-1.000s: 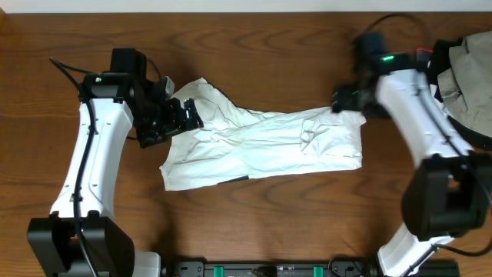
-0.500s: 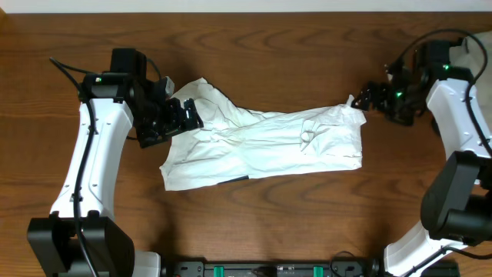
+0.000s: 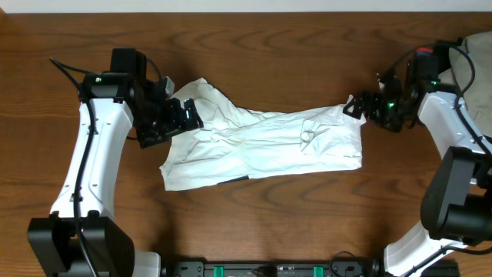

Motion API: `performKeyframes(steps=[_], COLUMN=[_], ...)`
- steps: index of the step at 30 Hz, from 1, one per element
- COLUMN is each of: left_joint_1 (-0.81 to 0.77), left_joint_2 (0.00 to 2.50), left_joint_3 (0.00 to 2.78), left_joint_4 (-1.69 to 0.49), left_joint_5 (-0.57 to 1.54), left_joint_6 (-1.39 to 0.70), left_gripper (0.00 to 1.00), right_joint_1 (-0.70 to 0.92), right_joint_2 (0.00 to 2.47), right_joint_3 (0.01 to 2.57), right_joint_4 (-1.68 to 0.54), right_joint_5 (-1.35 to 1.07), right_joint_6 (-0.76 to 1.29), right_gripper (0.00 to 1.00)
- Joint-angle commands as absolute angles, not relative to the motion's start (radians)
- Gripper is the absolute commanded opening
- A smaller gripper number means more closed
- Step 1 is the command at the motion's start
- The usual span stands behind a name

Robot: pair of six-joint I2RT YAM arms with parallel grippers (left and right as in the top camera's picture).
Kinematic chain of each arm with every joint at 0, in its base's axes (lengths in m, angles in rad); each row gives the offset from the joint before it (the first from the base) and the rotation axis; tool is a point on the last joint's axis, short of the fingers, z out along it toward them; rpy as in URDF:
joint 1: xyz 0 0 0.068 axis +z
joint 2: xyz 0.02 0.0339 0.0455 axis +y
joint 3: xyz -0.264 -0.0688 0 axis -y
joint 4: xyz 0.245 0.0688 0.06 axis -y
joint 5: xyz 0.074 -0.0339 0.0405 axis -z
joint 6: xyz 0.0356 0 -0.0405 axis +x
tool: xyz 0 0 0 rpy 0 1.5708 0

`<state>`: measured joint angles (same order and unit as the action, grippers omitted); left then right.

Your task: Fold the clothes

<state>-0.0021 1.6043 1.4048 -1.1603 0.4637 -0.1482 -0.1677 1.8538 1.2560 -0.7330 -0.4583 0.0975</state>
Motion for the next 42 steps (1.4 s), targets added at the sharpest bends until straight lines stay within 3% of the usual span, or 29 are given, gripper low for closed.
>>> performKeyframes(steps=[1, 7, 14, 17, 26, 32, 42], left_joint_1=[-0.002, -0.001, -0.001, -0.001, -0.001, -0.001, -0.001], left_joint_2=[1.596, 1.596, 1.596, 1.596, 1.596, 1.596, 1.596], left_joint_3=[1.415, 1.415, 1.415, 1.415, 1.415, 1.415, 1.415], left_joint_4=[-1.166, -1.166, -1.166, -1.166, -1.166, -1.166, -1.165], left_joint_5=[0.452, 0.452, 0.452, 0.452, 0.451, 0.451, 0.452], left_joint_6=[-0.127, -0.127, -0.127, -0.127, -0.126, -0.126, -0.127], left_gripper=[0.98, 0.98, 0.98, 0.98, 0.98, 0.98, 0.98], right_joint_1=[-0.162, -0.163, -0.159, -0.156, -0.156, -0.154, -0.028], right_joint_2=[1.852, 1.852, 1.852, 1.852, 1.851, 1.851, 1.851], right_joint_3=[1.223, 1.176, 1.162, 1.162, 1.188, 1.219, 1.219], right_joint_4=[-0.698, -0.614, -0.587, -0.583, -0.561, -0.556, -0.526], right_joint_5=[-0.508, -0.554, -0.554, -0.554, -0.622, -0.793, -0.842], right_joint_6=[0.088, 0.096, 0.104, 0.117, 0.171, 0.203, 0.296], right_gripper=[0.89, 0.73, 0.65, 0.45, 0.12, 0.01, 0.01])
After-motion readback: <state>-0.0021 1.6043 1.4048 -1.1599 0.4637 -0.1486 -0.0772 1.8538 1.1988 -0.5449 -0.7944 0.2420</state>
